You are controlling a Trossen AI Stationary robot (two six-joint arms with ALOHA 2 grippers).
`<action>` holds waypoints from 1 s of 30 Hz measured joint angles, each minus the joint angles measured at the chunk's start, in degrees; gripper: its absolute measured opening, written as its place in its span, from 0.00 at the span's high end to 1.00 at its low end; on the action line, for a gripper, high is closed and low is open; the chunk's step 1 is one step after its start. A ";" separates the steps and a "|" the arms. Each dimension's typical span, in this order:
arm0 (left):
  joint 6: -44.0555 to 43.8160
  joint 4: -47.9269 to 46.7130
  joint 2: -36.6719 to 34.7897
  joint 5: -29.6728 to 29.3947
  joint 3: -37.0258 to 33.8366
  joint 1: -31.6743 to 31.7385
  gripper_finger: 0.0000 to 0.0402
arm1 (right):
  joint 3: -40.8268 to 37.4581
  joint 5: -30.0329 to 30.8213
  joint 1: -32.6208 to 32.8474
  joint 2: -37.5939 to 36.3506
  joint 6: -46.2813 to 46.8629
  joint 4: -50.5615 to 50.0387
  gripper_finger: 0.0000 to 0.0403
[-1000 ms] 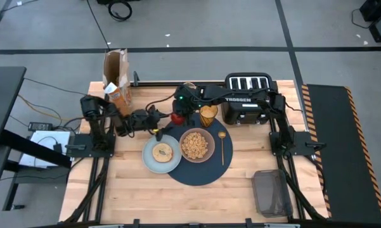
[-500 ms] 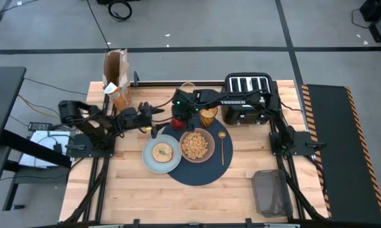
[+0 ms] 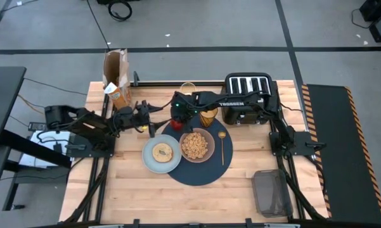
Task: Arrange a breakfast setting
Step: Put the apple from the black bin on the top left of the orange bowl, then adjust the orange bowl
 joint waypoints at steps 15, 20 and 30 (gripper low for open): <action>0.37 -4.84 -0.34 -1.00 -0.04 0.18 0.13 | 0.06 -0.08 0.15 -1.04 1.53 2.59 0.75; 0.50 -5.06 -0.34 -3.16 -0.04 0.17 0.13 | 0.15 -0.06 0.38 -3.22 2.58 3.62 0.75; -7.27 -3.75 -4.56 0.91 -0.02 -0.65 0.14 | -1.74 -4.46 1.47 -14.81 5.45 5.63 0.76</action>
